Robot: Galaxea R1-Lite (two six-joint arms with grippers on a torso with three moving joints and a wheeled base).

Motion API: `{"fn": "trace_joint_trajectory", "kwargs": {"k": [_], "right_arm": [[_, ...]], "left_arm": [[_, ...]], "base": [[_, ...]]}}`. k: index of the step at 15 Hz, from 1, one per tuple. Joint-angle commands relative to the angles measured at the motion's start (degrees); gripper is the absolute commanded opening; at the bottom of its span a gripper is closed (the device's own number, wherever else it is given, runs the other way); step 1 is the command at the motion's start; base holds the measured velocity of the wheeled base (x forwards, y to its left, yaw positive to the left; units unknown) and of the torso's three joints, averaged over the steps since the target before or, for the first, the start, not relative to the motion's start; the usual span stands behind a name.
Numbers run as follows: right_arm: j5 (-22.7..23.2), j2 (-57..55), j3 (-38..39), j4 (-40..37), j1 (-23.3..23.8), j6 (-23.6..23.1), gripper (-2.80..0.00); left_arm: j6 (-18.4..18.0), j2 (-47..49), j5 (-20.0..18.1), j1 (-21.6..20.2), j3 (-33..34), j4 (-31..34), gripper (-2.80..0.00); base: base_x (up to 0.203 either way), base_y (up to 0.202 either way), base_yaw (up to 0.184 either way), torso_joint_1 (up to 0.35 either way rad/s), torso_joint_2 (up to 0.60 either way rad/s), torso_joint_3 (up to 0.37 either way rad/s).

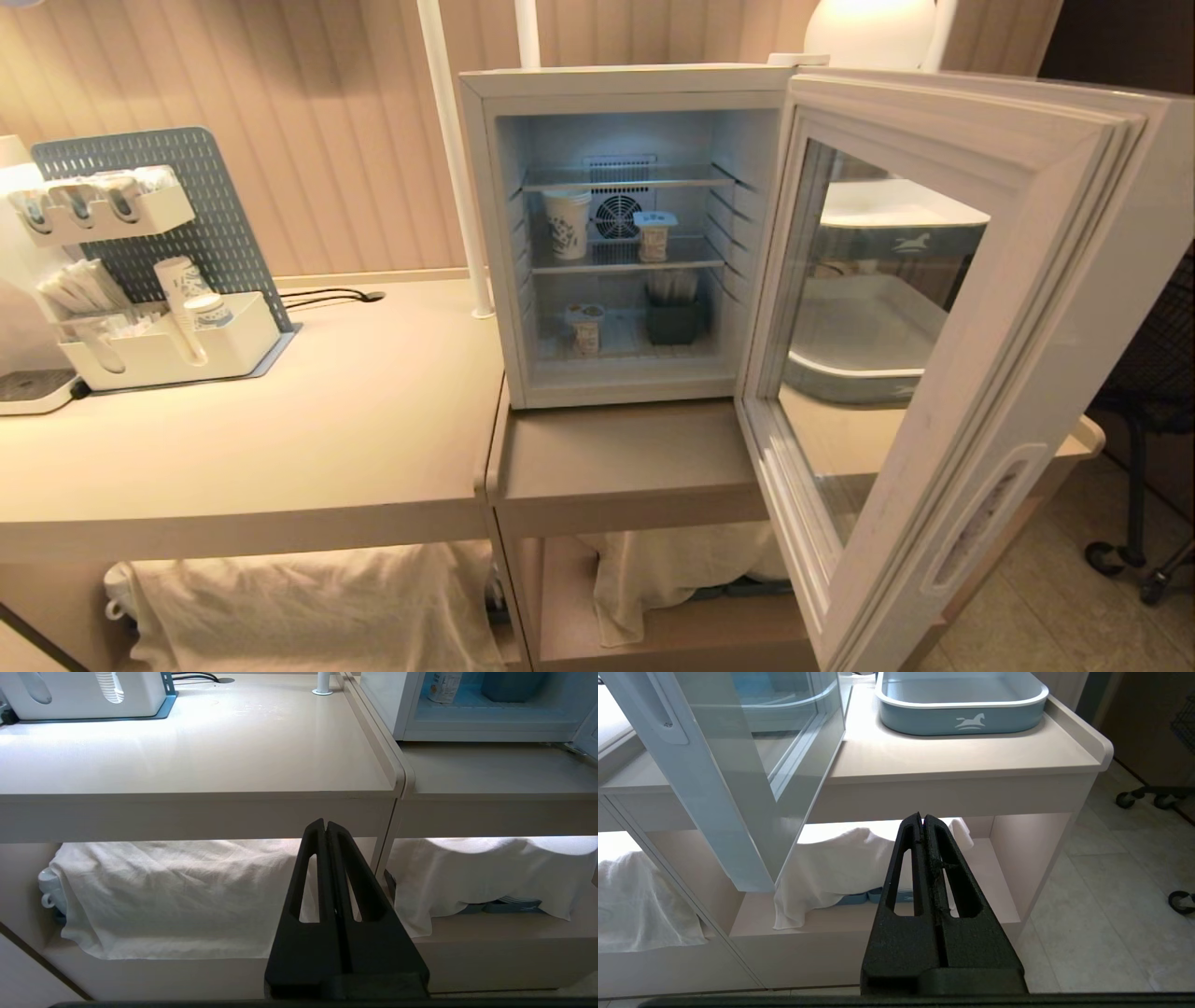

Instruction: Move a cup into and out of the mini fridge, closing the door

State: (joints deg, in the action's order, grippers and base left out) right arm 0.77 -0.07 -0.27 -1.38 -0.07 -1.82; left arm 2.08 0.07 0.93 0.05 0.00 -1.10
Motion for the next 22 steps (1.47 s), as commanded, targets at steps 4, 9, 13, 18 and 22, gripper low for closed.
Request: {"fn": "trace_joint_trajectory", "kwargs": {"k": [4,9,13,18,22], "right_arm": [[0.02,-0.1,0.0,-0.12,-0.01,-0.03,-2.8],[0.02,-0.01,0.09,0.23,-0.01,0.06,-2.8],[-0.06,-0.01,0.09,0.32,-0.01,0.06,-2.8],[-0.06,-0.01,0.15,0.41,-0.01,0.15,-2.8],[-0.06,-0.01,0.18,0.41,-0.01,0.41,-2.8]], "left_arm": [[0.11,0.01,0.04,-0.05,0.18,0.04,-2.8],[0.2,0.01,0.04,-0.05,0.18,0.04,-2.8],[0.2,0.01,0.04,-0.05,0.18,0.04,-2.8],[0.2,0.01,0.04,-0.05,0.18,0.04,-2.8],[0.25,0.01,0.04,-0.02,0.18,0.04,-2.8]], "base": [[0.0,0.0,0.0,0.0,0.0,0.0],[-0.006,0.009,0.003,0.0,0.0,0.001],[-0.157,0.153,-0.003,0.001,0.01,0.002],[-0.154,0.172,0.012,0.001,0.0,0.002],[-0.004,0.135,0.002,-0.001,0.0,0.002]]}}
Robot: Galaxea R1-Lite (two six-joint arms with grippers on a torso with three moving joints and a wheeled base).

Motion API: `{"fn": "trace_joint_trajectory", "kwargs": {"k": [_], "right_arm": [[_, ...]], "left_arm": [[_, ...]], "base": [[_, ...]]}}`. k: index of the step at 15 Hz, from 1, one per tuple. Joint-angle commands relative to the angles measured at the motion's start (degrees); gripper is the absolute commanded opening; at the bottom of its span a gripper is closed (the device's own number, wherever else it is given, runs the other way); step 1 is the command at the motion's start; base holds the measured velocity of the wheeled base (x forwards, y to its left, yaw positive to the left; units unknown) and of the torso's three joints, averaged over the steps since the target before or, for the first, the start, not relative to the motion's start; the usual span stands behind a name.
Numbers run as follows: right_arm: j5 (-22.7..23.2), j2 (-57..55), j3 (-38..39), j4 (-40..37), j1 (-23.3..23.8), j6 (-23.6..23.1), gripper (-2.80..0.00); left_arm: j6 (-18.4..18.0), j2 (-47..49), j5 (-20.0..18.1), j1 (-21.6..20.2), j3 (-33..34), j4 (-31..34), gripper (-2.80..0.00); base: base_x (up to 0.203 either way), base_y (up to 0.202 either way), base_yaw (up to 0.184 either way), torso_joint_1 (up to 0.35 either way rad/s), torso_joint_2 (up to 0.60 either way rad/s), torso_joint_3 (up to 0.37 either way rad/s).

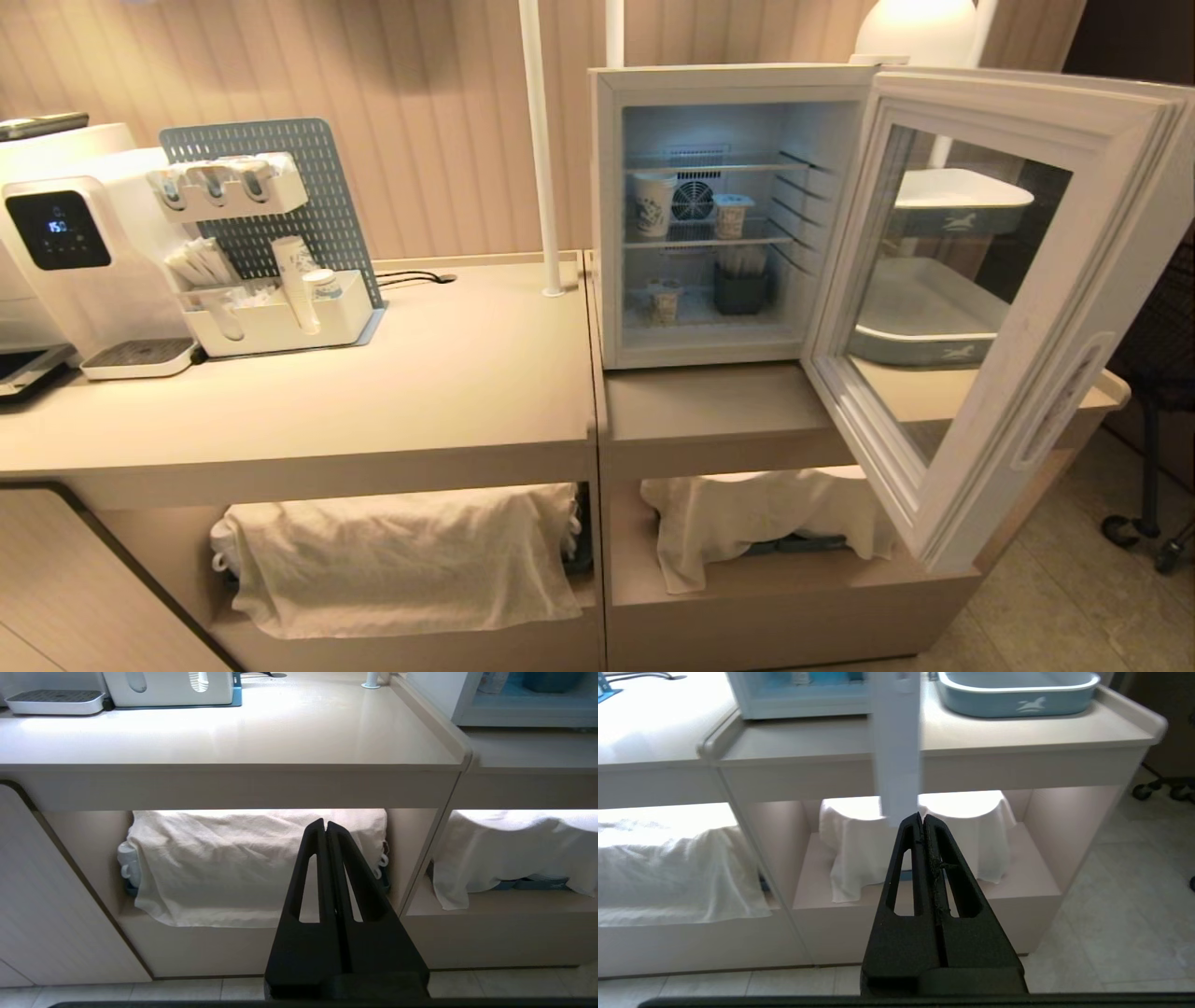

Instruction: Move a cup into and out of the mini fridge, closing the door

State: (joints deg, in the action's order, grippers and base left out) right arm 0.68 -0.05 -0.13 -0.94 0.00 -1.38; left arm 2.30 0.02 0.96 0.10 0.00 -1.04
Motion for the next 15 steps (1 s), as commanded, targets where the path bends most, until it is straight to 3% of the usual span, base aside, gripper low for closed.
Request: {"fn": "trace_joint_trajectory", "kwargs": {"k": [1,11,15], "right_arm": [[0.02,-0.04,0.03,-0.03,-0.09,-0.03,-2.8],[0.02,-0.13,0.04,-0.03,-0.09,0.06,-2.8],[0.02,-0.11,0.04,-0.03,-0.09,0.06,-2.8]], "left_arm": [[0.07,0.05,0.0,-0.1,0.18,-0.02,-2.8],[0.07,0.06,0.0,-0.1,0.18,-0.02,-2.8],[0.07,-0.01,0.0,-0.1,0.18,-0.02,-2.8]], "base": [[0.0,0.199,-0.002,0.002,-0.01,0.006],[0.0,0.19,0.002,0.002,0.0,0.003],[0.0,0.05,0.0,0.001,0.0,0.0]]}}
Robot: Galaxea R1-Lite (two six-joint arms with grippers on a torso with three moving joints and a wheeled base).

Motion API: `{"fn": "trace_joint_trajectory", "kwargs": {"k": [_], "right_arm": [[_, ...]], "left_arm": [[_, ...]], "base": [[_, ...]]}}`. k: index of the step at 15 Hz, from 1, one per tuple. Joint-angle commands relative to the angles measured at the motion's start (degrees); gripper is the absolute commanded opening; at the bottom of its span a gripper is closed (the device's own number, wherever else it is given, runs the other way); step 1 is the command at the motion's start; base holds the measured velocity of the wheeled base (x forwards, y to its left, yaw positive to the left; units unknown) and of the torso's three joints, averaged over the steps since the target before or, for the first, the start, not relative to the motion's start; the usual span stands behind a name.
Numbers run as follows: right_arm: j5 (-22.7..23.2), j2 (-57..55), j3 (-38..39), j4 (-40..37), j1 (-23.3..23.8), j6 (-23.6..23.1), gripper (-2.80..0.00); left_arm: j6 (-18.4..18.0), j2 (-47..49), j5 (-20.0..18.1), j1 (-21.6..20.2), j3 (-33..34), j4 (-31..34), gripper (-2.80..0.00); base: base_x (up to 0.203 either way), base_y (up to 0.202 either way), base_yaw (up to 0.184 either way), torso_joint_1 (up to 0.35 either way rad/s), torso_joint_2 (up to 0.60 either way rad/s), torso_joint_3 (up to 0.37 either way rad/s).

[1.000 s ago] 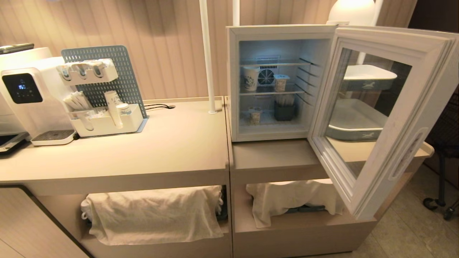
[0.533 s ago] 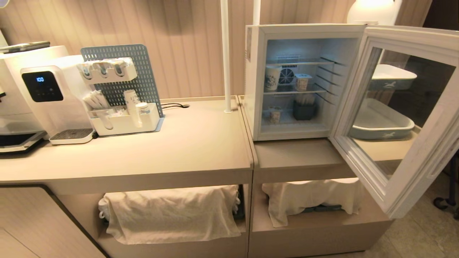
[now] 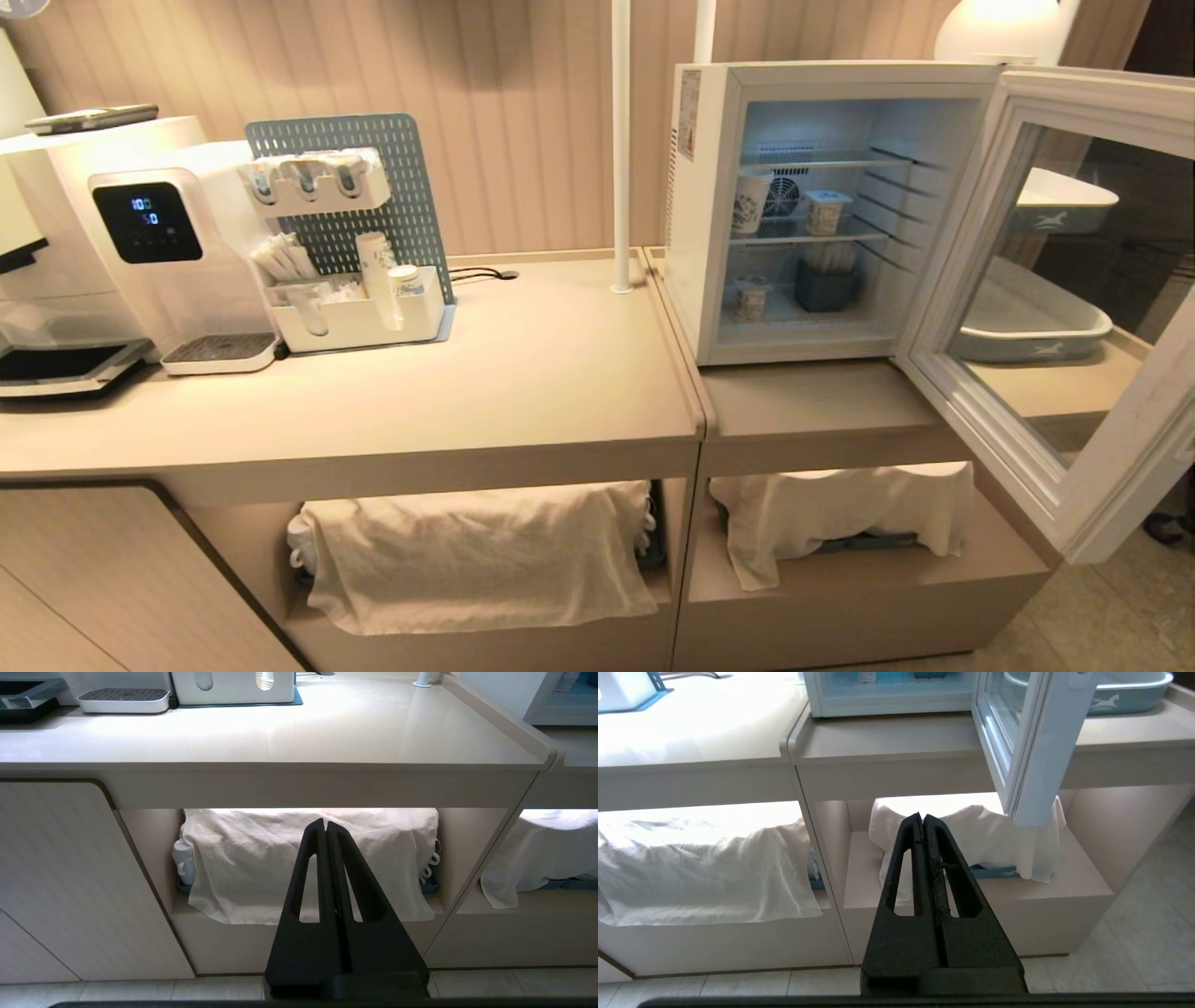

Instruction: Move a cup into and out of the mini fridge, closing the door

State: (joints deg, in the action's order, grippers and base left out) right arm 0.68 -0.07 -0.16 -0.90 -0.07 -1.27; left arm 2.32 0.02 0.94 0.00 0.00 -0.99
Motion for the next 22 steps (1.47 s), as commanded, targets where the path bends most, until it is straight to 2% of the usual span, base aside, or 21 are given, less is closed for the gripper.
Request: {"fn": "trace_joint_trajectory", "kwargs": {"k": [1,4,16,22], "right_arm": [[0.03,-0.1,-0.02,-0.07,-0.01,-0.05,-2.8],[0.03,-0.07,0.0,-0.07,-0.01,-0.05,-2.8],[0.03,-0.1,-0.02,-0.07,-0.01,-0.14,-2.8],[0.03,-0.05,-0.02,-0.07,-0.01,-0.09,-2.8]], "left_arm": [[0.06,0.06,0.03,0.0,0.18,-0.07,-2.8],[0.06,0.06,0.03,0.0,0.18,-0.07,-2.8],[0.06,0.06,0.03,0.0,0.18,-0.07,-2.8],[0.06,0.06,0.03,0.0,0.18,-0.07,-2.8]], "base": [[0.0,0.0,0.0,0.0,0.0,0.0],[0.083,0.001,-0.001,0.001,0.0,0.004],[0.188,0.0,0.001,0.002,0.0,0.002],[0.011,0.0,0.001,0.0,0.0,0.0]]}}
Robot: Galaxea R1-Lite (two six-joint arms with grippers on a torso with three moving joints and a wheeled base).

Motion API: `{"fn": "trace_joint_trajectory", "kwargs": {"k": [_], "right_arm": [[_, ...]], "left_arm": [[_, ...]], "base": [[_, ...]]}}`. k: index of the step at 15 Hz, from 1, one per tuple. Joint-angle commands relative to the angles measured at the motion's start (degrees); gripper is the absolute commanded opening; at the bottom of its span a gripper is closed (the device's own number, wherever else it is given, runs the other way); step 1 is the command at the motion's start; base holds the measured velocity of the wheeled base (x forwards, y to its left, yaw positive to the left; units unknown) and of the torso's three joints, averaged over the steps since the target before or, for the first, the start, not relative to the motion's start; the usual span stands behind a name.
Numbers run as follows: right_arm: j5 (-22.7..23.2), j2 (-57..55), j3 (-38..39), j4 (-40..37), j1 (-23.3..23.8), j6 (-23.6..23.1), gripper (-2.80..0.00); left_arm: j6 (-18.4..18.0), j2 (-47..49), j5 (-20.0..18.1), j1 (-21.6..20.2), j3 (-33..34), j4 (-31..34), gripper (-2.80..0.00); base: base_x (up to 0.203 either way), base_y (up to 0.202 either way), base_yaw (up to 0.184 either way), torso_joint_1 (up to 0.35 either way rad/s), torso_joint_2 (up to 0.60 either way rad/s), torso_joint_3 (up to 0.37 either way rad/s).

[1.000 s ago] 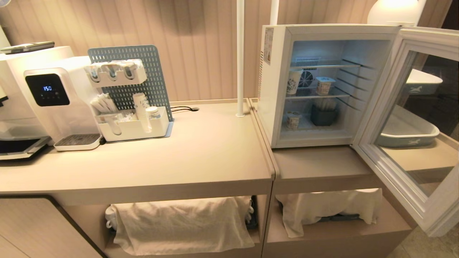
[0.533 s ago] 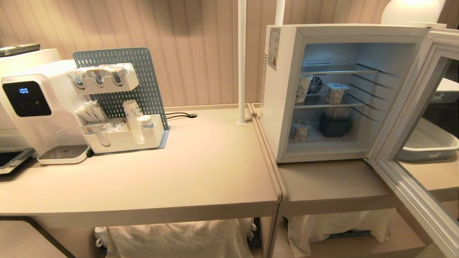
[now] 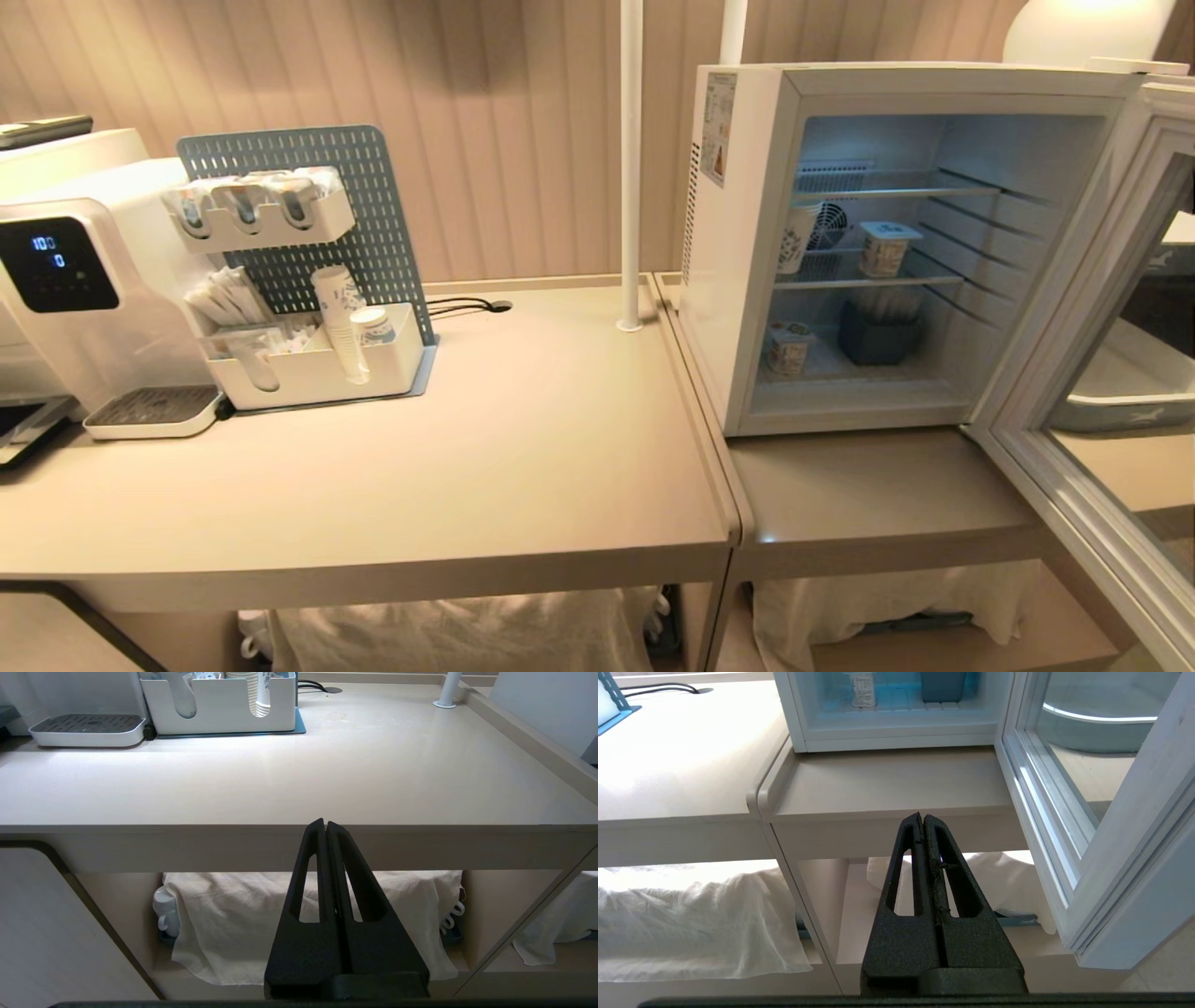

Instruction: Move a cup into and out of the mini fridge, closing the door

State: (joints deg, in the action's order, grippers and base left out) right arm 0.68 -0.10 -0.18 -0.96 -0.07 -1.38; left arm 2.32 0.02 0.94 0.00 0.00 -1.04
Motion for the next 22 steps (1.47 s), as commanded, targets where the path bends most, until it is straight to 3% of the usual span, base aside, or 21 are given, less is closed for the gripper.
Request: {"fn": "trace_joint_trajectory", "kwargs": {"k": [1,11,14,17,22], "right_arm": [[0.02,-0.02,0.03,0.0,-0.01,0.06,-2.8],[-0.63,0.03,-0.61,-0.49,-0.01,1.5,-2.8],[-0.17,-3.47,-12.08,-3.92,-0.01,2.64,-2.8],[1.76,-18.22,-27.02,-7.05,-0.01,5.9,-2.8],[14.6,-44.12,-37.17,-7.62,-0.63,2.26,-2.8]], "left_arm": [[0.05,0.06,0.03,0.0,0.18,-0.02,-2.8],[0.05,0.06,0.03,0.0,0.18,-0.02,-2.8],[0.05,0.06,0.03,0.0,0.18,-0.02,-2.8],[0.05,0.06,0.03,0.0,0.18,-0.02,-2.8],[0.4,0.06,0.03,0.0,0.18,-0.02,-2.8]], "base": [[0.0,0.0,0.0,0.0,0.0,0.0],[0.032,-0.021,0.002,0.001,0.0,0.001],[0.0,0.0,0.0,0.0,0.0,0.0],[0.0,0.0,0.0,0.0,0.0,0.0],[0.0,0.0,0.0,0.0,0.0,0.0]]}}
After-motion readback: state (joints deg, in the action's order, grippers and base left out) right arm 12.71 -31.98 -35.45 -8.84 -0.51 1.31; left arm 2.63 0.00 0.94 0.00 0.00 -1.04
